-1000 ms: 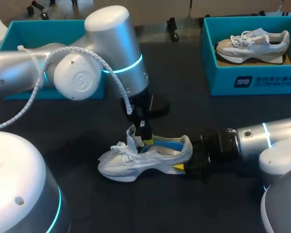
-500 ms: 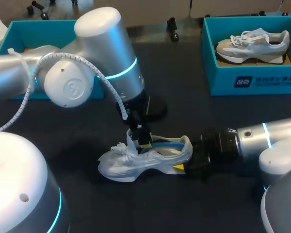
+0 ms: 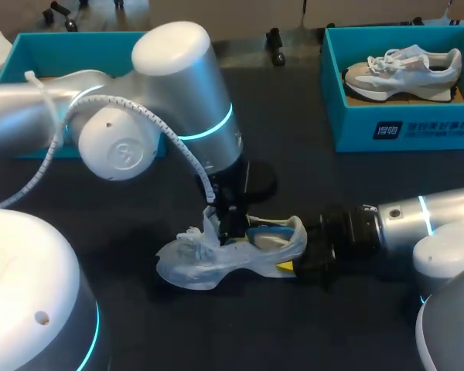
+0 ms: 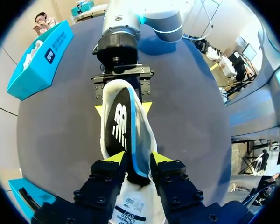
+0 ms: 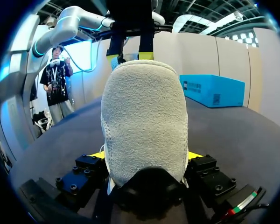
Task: Take the shoe out of the shoebox, open the shoe tongue, remove and reinsert the insole, then place the shoe into the shoebox
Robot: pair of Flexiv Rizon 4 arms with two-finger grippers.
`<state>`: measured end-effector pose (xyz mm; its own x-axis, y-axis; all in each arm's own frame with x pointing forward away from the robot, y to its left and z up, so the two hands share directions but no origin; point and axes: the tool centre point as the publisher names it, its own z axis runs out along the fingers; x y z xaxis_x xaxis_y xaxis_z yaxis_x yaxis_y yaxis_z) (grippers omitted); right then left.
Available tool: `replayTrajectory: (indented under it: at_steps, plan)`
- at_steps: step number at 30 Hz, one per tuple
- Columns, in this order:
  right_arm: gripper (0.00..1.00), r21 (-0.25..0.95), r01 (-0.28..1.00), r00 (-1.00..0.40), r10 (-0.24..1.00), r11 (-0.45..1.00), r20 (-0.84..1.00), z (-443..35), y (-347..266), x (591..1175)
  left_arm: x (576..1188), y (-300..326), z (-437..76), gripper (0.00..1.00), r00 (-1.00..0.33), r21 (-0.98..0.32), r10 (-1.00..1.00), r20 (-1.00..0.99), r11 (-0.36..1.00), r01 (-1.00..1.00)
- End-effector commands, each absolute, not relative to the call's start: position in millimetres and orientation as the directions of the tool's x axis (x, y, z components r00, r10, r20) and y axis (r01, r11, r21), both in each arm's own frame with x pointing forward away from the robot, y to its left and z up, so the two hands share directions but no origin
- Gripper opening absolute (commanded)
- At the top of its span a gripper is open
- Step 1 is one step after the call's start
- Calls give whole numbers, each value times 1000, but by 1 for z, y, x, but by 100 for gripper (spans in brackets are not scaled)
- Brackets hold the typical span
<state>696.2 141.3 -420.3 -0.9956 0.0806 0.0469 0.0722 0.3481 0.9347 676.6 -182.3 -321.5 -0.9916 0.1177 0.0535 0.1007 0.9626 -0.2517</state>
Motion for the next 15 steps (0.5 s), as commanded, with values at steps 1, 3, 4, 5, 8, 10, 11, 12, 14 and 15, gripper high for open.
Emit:
replayTrajectory:
  at_steps: [1, 3, 4, 5, 8, 10, 11, 12, 14, 15]
  plan:
    - [0, 934, 72, -996, 82, 349, 46, -422, 143, 695, 674, -184, -318, 34, -993, -250, 116, 30, 962, 105]
    - [0, 934, 72, -996, 82, 349, 46, -422, 143, 695, 674, -184, -316, 34, -994, -250, 108, 5, 963, 103]
    - [0, 934, 72, -996, 82, 349, 46, -422, 143, 695, 674, -185, -314, 34, -994, -251, 110, 8, 962, 105]
    - [0, 934, 72, -996, 82, 349, 46, -422, 143, 695, 674, -186, -312, 33, -994, -255, 111, 5, 961, 106]
    - [0, 934, 72, -996, 82, 349, 46, -422, 143, 695, 672, -190, -307, 33, -994, -263, 111, -23, 958, 113]
    - [0, 934, 72, -996, 82, 349, 46, -422, 143, 695, 669, -192, -304, 33, -992, -267, 119, -38, 955, 125]
    - [0, 934, 72, -996, 82, 349, 46, -422, 143, 695, 667, -192, -302, 33, -991, -270, 123, -49, 954, 132]
    - [0, 934, 72, -996, 82, 349, 46, -422, 143, 695, 666, -193, -300, 34, -990, -270, 122, -65, 953, 136]
    - [0, 934, 72, -996, 82, 349, 46, -422, 143, 695, 664, -193, -297, 34, -989, -276, 122, -88, 951, 142]
    - [0, 934, 72, -996, 82, 349, 46, -422, 143, 695, 663, -193, -295, 34, -988, -280, 123, -97, 949, 145]
